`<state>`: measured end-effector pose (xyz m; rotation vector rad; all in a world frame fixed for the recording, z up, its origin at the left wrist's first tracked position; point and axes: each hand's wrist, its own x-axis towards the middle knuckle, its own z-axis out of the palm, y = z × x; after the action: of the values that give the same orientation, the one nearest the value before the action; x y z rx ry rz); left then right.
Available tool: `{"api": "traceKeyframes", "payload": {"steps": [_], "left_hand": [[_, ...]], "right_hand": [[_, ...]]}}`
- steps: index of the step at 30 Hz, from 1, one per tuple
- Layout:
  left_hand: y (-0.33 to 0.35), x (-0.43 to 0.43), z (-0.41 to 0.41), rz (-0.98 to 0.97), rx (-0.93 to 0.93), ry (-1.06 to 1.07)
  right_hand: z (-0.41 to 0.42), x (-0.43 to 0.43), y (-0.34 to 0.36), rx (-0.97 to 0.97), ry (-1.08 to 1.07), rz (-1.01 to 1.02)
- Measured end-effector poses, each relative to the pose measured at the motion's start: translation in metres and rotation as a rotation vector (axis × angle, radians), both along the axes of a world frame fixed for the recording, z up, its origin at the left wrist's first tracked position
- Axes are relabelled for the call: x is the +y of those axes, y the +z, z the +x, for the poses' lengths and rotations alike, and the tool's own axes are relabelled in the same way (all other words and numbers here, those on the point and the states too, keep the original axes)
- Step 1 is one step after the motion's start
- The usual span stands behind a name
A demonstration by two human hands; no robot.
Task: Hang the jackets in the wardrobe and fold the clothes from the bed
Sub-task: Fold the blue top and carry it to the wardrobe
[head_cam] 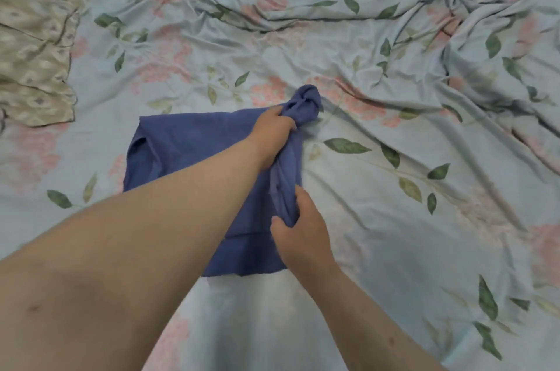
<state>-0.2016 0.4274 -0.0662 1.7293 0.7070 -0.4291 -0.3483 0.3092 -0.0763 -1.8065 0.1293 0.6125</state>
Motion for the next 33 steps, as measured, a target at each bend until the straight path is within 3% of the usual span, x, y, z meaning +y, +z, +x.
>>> {"api": "traceKeyframes", "payload": {"steps": [3,6,12,15,17,20,23,26,29,33], "left_hand": [[0.011,0.055,-0.009,-0.083,-0.008,0.147],[0.014,0.116,-0.03,-0.031,-0.013,0.298],[0.007,0.212,-0.075,0.118,-0.06,0.429],[-0.003,0.234,-0.104,0.165,-0.015,0.498],[-0.018,0.241,-0.136,0.24,0.09,0.555],[-0.043,0.234,-0.194,0.138,0.191,0.601],[-0.055,0.217,-0.233,0.085,0.228,0.524],[-0.059,0.199,-0.25,0.139,0.187,0.444],[-0.058,0.184,-0.264,0.111,0.095,0.512],[-0.056,0.155,-0.3,-0.194,0.096,0.734]], "right_hand": [[-0.001,0.033,0.01,-0.09,0.089,0.103],[-0.002,0.076,0.015,-0.146,0.151,0.122],[-0.024,0.173,0.014,-0.058,0.424,0.103],[-0.033,0.185,0.008,-0.042,0.55,-0.004],[-0.036,0.17,0.001,-0.083,0.41,-0.115],[-0.035,0.129,-0.019,-0.122,0.068,-0.403],[-0.032,0.106,-0.031,0.129,0.0,-0.583],[-0.033,0.112,-0.037,0.281,0.063,-0.393],[-0.037,0.111,-0.033,0.352,0.019,-0.192],[-0.055,0.073,-0.033,0.466,-0.115,-0.102]]}}
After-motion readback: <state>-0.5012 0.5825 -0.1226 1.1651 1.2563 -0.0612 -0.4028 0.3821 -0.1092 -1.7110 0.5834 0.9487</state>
